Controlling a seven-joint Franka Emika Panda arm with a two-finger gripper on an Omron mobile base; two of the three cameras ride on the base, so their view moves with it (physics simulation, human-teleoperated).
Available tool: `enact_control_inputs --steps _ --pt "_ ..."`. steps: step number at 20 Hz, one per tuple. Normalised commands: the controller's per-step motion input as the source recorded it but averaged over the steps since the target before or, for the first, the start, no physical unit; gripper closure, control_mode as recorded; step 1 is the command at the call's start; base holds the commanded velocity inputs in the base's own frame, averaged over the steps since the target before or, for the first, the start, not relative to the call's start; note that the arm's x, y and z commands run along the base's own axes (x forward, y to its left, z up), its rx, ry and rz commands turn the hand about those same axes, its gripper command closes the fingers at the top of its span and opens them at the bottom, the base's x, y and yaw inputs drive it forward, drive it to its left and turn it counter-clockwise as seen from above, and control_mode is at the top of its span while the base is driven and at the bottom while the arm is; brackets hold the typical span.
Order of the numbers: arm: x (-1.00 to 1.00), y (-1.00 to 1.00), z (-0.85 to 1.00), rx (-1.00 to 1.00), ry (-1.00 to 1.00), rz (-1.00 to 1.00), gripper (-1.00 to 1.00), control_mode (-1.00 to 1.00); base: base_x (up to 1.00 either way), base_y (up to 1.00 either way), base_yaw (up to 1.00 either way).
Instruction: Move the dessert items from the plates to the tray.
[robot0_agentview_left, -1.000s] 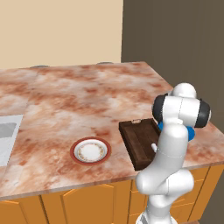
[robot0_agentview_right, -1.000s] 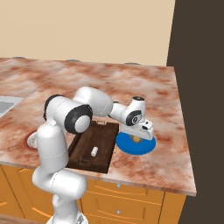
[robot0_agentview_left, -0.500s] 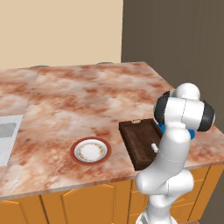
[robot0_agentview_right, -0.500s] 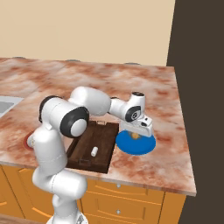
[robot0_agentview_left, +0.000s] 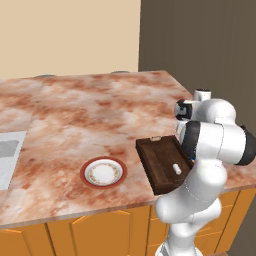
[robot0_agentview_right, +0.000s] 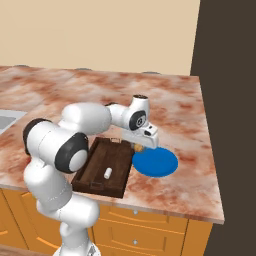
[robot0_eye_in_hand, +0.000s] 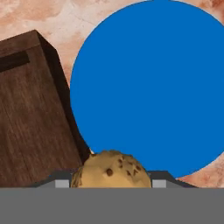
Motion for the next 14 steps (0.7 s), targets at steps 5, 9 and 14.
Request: enact_control_inputs --steps 5,9,14 --pt "-0.18 0.79 0.14 0.0 0.0 0.0 1.0 -1.0 0.0 0.0 0.0" --pt "0.0 0.89 -0.01 0.0 0.0 0.0 1.0 -1.0 0.0 0.0 0.0" --pt "0.0 0.61 -0.04 0.0 0.0 0.03 1.0 -1.0 0.0 0.0 0.0"
